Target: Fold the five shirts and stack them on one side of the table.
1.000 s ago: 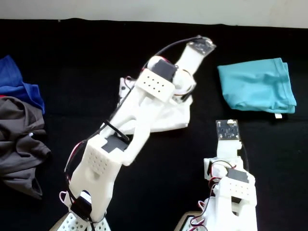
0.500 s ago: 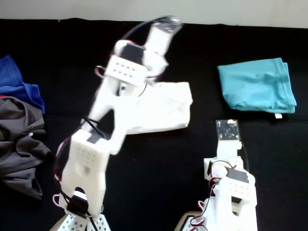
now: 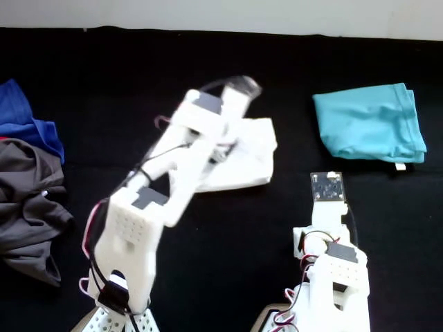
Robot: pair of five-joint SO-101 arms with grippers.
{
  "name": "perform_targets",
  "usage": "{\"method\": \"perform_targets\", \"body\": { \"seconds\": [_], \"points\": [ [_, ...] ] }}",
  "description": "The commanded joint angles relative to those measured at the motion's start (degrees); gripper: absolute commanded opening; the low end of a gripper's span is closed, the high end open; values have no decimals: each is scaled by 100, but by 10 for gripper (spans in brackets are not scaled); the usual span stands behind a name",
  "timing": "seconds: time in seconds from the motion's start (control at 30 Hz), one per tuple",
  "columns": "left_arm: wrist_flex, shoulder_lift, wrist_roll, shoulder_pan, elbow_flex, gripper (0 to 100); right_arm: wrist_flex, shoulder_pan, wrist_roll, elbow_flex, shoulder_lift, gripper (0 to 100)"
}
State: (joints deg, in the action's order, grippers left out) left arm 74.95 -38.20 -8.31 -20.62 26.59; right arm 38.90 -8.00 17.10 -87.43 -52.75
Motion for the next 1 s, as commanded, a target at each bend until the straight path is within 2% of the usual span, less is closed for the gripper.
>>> {"method": "perform_targets", "body": {
  "seconds": [0.0, 0.3, 0.47, 0.67, 0.8, 0.97],
  "points": [
    [-26, 154, 9, -488, 13, 10, -101, -31, 26, -22, 31, 6],
    [1582, 998, 18, -1086, 1341, 10, -101, -31, 26, -22, 31, 6],
    [1371, 980, 0, -593, 1534, 10, -101, -31, 26, -22, 31, 6],
    [888, 84, 9, -101, 1411, 10, -101, -31, 26, -22, 31, 6],
    [941, -365, 9, -338, 1420, 10, -101, -31, 26, -22, 31, 6],
    [1512, -295, 18, -1024, 1429, 10, -101, -31, 26, -22, 31, 6]
  ]
}}
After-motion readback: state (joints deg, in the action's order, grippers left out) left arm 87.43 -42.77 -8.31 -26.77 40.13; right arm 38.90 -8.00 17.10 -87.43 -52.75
